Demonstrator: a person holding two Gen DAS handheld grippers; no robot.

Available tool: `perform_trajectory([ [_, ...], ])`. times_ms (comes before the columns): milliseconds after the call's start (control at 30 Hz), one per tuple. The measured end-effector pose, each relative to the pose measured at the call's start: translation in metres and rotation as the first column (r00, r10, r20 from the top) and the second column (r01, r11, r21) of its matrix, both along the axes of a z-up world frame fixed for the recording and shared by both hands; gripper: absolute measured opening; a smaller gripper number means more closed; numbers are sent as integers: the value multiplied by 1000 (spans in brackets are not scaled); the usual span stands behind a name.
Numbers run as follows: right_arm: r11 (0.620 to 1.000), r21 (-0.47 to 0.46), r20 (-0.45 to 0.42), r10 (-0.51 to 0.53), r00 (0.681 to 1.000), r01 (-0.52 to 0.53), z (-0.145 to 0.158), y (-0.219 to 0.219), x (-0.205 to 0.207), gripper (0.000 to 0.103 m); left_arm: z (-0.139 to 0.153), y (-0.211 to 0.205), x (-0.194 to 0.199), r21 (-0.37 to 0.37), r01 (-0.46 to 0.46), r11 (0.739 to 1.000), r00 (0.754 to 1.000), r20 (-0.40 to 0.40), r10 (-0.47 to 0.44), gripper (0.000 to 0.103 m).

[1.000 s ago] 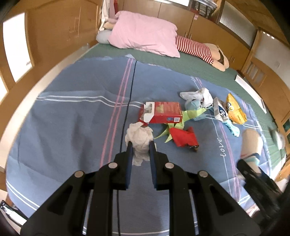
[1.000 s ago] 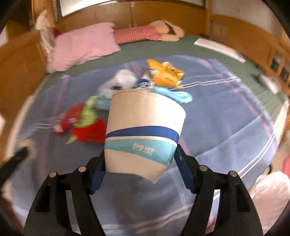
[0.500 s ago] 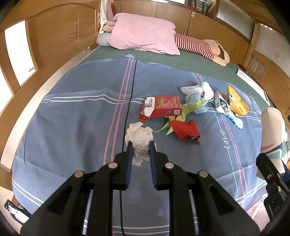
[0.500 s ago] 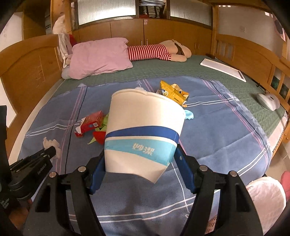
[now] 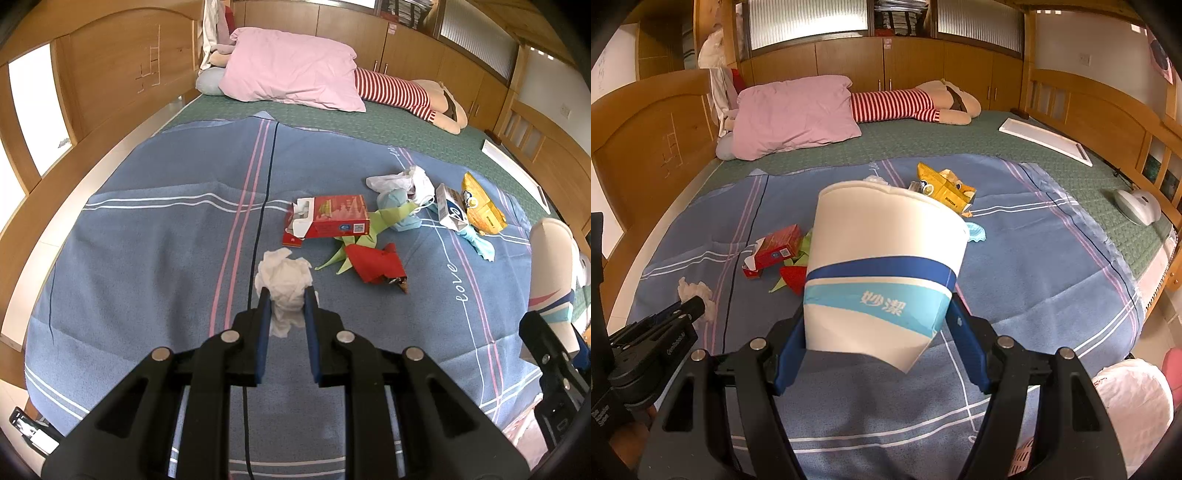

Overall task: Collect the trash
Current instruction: 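Carry the cup and tissue over the white basket and open both tools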

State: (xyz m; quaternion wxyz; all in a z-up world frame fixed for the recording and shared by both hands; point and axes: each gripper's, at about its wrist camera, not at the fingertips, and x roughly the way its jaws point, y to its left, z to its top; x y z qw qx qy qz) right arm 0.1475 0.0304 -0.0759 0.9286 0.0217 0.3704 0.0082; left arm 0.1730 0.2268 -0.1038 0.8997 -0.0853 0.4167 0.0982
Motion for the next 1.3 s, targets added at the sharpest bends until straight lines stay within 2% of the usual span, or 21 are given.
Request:
perform_trajectory([
  [200,1000,14,-11,-3,1000,3,0,-1,1,70,1,-1,0,-2,1,1000,1000,1,-1,19],
  [267,1000,31,-4,-5,1000,5,1,-8,-1,70,4,-1,-1,-24,18,1000,1000,18,-17,19],
  [400,999,42,-26,-28,999,29,0,-36,-6,70,15,-15,-4,-99,167,981,983,95,-158,18],
  [467,997,42,-41,-56,998,58,4,-64,-13,70,17,-27,-4,-156,259,953,963,120,-243,18],
  [500,997,20,-41,-69,997,69,7,-77,-18,70,19,-36,-5,-186,320,929,944,142,-297,19],
  [533,997,-1,-42,-77,996,77,9,-87,-22,70,20,-42,-7,-196,349,916,934,155,-323,18],
  [633,994,-27,-84,-107,991,105,15,-135,-43,70,22,-63,-11,-250,456,854,888,190,-418,18],
  [700,991,-19,-141,-132,981,131,14,-168,-56,70,25,-80,-14,-280,535,797,845,206,-494,18],
  [767,984,-19,-221,-177,959,177,6,-206,-77,70,28,-99,-19,-262,590,764,807,219,-548,18],
  [800,978,-33,-257,-207,944,206,0,-221,-89,70,30,-115,-23,-242,627,740,779,226,-585,18],
  [833,974,-44,-286,-226,931,223,-6,-231,-98,70,30,-126,-28,-242,645,725,764,229,-603,18],
  [867,970,-55,-316,-240,918,235,-14,-238,-107,71,29,-136,-30,-251,664,704,747,230,-623,18],
  [900,967,-65,-365,-252,896,245,-28,-248,-119,71,28,-153,-33,-272,693,668,721,225,-656,18],
  [933,967,-63,-402,-252,880,248,-40,-253,-127,71,27,-164,-35,-271,709,651,704,211,-679,18],
  [1000,969,-25,-502,-226,835,247,-69,-259,-138,72,31,-188,-45,-234,747,622,663,211,-718,18],
  [1033,963,25,-559,-210,802,269,-83,-265,-142,72,32,-192,-48,-251,756,605,653,223,-724,19],
  [1067,944,89,-585,-209,783,318,-91,-275,-147,72,31,-200,-50,-311,766,562,635,235,-736,19],
  [1133,900,146,-558,-268,785,411,-86,-293,-154,72,19,-217,-51,-387,771,507,609,214,-763,19],
  [1233,847,138,-412,-421,808,513,-54,-317,-164,79,-1,-255,-61,-394,785,478,563,132,-816,19],
  [1267,827,142,-359,-469,807,544,-42,-324,-168,79,-7,-268,-66,-399,792,461,540,106,-835,19],
  [1300,804,154,-295,-517,804,574,-28,-333,-173,80,-14,-285,-74,-415,805,424,499,88,-862,19],
])
